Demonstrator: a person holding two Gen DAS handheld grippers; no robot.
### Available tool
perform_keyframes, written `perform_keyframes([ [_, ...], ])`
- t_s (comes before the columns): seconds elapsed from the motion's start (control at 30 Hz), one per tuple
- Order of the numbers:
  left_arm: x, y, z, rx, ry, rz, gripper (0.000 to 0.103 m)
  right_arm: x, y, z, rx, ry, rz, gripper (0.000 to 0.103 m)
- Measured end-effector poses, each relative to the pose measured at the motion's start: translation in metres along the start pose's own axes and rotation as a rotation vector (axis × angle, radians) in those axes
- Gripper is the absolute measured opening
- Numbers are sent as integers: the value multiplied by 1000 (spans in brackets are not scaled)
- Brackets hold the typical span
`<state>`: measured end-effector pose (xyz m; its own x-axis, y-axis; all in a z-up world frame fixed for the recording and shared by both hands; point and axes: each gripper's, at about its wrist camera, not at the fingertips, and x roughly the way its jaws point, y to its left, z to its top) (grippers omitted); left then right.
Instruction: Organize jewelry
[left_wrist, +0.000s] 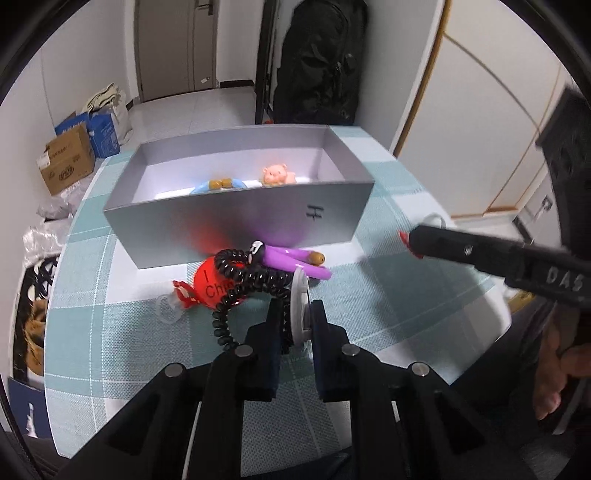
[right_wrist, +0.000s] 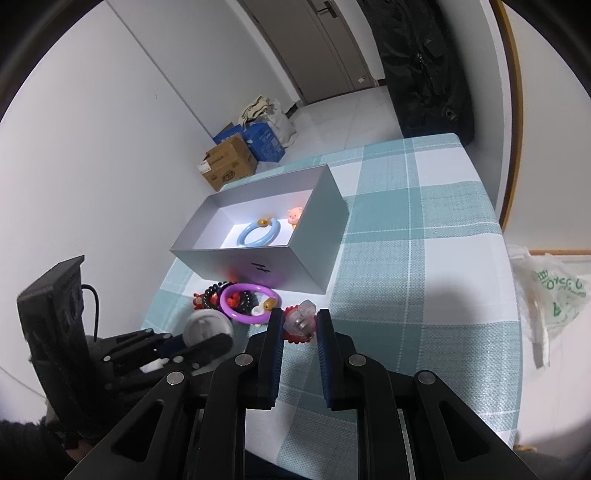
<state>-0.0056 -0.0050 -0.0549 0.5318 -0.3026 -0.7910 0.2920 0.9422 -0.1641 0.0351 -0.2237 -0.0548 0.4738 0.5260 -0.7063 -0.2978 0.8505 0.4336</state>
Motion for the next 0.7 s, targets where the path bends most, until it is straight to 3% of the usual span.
perform_keyframes([
  [0.13,-8,5,6,-46,-33,-59,10,-1,1,0,0,-4,6,16],
  [0.5,-23,8,20,-85,-98,-131,10,0,11,8,-16,-23,43,16],
  [0.7,-5,21,26,-108,-59,-151,10,16,15,11,-20,20,50,16],
])
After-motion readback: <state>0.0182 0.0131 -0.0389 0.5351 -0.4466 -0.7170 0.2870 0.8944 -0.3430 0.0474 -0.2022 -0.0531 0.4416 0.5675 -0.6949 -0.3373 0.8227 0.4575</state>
